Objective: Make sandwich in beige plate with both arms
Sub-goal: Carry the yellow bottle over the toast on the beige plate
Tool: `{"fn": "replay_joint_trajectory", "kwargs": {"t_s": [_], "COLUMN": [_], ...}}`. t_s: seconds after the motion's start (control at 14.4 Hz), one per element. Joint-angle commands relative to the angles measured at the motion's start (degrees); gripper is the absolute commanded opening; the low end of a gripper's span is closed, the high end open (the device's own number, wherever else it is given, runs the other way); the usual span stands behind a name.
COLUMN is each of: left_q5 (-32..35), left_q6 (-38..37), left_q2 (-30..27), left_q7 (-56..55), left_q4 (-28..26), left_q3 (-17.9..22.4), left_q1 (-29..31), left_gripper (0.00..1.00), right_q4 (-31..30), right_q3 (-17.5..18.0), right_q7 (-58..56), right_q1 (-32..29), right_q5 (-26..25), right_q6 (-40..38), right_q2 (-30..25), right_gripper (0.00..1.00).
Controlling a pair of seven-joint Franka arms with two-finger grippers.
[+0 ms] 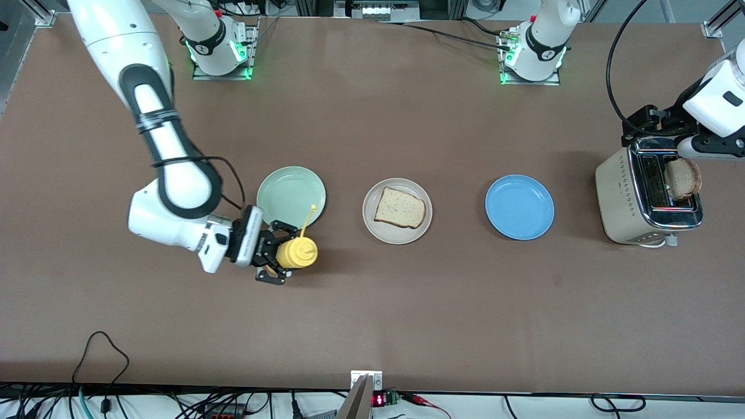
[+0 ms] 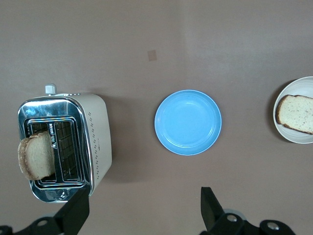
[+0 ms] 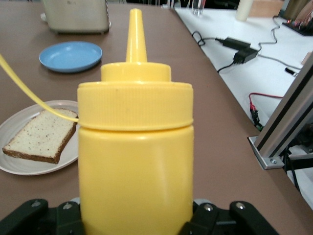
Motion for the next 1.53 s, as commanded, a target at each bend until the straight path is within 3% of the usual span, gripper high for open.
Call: {"fn": "replay_joint_trajectory", "kwargs": {"t_s": [0.0,0.28,0.56,0.76,1.18,1.46], "left_q5": [-0.7,-0.7,-0.7,-0.7,-0.7,-0.7], "left_q6": [-1.2,-1.2,-1.2,-1.2,-1.2,-1.2], "left_q2": [0.3,0.3,0.3,0.3,0.3,0.3], "left_q7": [1.0,1.0,1.0,1.0,1.0,1.0], "left_q4": [1.4,1.4,1.4,1.4,1.4,1.4], "left_q3": [0.0,0.0,0.0,0.0,-0.1,-0.1], "left_q1": [0.1,0.1,0.1,0.1,0.1,0.1], "left_gripper": [1.0,1.0,1.0,1.0,1.0,1.0], "right_q4": [1.3,1.1,0.8,0.2,0.5,0.7], "right_q3": [-0.7,-0.8,-3.1,-9.1,-20.7,-23.0], "right_q7": [7.4,16.1,28.1,35.8,45.0,55.3], "right_q1": [3.9,7.8,12.7,19.8,33.7,38.4], "right_q5": [-9.3,-18.8,-33.3,-43.3,-50.9,-62.4], "right_q6": [6.1,10.0,10.8,10.6,8.5,6.1], "right_q2": [0.0,0.0,0.0,0.0,1.4,1.5], "right_gripper": [0.24,0.24,0.24,0.24,0.24,0.24]}}
